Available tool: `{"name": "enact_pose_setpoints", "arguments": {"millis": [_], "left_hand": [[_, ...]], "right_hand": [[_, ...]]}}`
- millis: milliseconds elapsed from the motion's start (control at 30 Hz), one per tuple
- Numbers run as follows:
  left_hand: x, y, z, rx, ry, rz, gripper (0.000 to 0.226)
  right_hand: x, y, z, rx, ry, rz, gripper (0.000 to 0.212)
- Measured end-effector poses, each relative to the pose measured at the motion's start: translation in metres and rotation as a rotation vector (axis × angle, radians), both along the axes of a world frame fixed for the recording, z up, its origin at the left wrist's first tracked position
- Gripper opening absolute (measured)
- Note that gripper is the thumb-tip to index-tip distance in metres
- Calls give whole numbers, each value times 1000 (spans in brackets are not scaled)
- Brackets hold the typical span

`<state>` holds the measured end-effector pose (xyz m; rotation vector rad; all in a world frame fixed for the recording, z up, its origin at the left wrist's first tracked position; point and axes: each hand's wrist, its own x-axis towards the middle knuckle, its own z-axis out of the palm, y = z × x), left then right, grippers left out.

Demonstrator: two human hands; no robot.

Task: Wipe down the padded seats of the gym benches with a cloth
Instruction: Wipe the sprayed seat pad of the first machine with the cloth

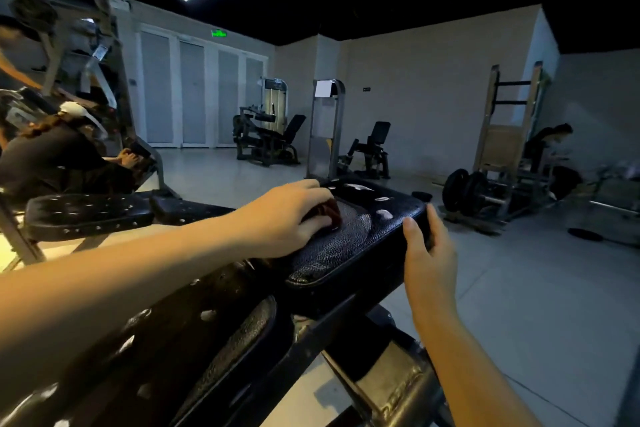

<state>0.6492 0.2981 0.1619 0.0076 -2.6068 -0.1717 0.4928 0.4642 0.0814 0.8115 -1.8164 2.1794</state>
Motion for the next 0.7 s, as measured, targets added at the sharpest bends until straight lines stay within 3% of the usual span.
{"name": "enact_pose_setpoints", "arguments": {"millis": [133,233,333,467,567,700], "left_hand": [[-29,-41,18,168,8,115,13],[-68,-50,22,270,133,213,18],[-81,-8,21,268,174,50,16],[-32,24,10,117,69,-198,18],[-10,-24,9,113,80,8,16],[-52,-55,21,151,63,251,18]], "right_hand": [[-2,-1,-1,-12,16,-10,57],[1,-1,0,-6,26,-14,53],[2,0,2,-1,27,-14,53],[2,2,3,9,14,8,53],[2,3,2,5,15,18,55],[0,2,1,11,23,16,55]]}}
